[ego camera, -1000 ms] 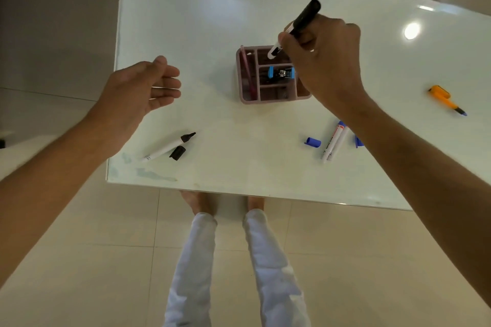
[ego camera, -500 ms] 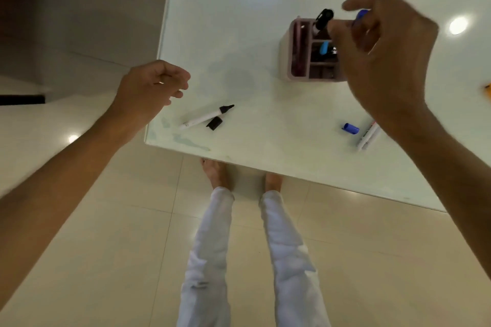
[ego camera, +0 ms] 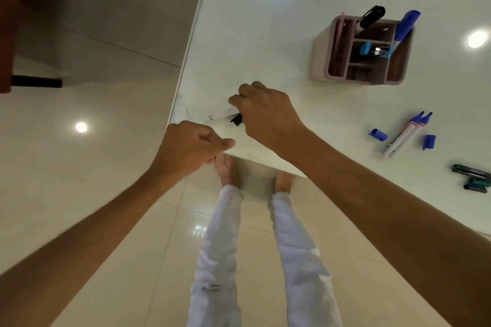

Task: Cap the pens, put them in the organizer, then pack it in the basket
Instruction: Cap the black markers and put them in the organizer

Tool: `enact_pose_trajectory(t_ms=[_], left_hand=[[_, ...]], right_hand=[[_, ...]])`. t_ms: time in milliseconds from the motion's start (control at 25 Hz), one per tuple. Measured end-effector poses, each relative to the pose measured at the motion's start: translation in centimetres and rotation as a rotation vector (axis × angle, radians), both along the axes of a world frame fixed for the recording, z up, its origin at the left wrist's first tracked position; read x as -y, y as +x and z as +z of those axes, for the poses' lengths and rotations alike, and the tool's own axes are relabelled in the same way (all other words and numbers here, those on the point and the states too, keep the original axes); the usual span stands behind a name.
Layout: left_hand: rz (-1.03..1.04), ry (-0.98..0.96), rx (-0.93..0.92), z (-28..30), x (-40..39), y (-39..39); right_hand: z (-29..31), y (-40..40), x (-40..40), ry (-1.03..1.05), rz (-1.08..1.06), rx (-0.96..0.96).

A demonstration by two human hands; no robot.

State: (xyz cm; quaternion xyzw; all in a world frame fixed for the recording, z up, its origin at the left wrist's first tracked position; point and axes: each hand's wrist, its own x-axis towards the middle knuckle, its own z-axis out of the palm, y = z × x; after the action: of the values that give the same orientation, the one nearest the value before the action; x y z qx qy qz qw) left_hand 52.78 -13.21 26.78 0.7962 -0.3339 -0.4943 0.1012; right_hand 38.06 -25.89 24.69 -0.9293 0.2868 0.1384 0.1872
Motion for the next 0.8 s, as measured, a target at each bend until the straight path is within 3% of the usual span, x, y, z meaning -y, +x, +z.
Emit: enact_pose_trajectory(t_ms=[320, 480, 640, 800], left_hand=[[-0.189, -0.307, 0.289, -3.7, 1.5, -2.8], [-0.242, -0.332, 0.320, -4.7, 3.5, -3.9], [-0.322, -0.368, 0.329, -5.2, 4.8, -4.6], [-0.234, -0.350, 0.227, -4.4, 4.2, -4.7]], right_hand=[[0.0, -0.3, 1.4, -0.023, -0.029, -0.115], [2.0, -2.5, 2.5, -0.159, -0.318, -0.008], [4.9, -6.1, 2.5, 0.085, -0.706, 0.315], [7.1, -9.4, 1.0, 0.155, -0.877, 0.381]])
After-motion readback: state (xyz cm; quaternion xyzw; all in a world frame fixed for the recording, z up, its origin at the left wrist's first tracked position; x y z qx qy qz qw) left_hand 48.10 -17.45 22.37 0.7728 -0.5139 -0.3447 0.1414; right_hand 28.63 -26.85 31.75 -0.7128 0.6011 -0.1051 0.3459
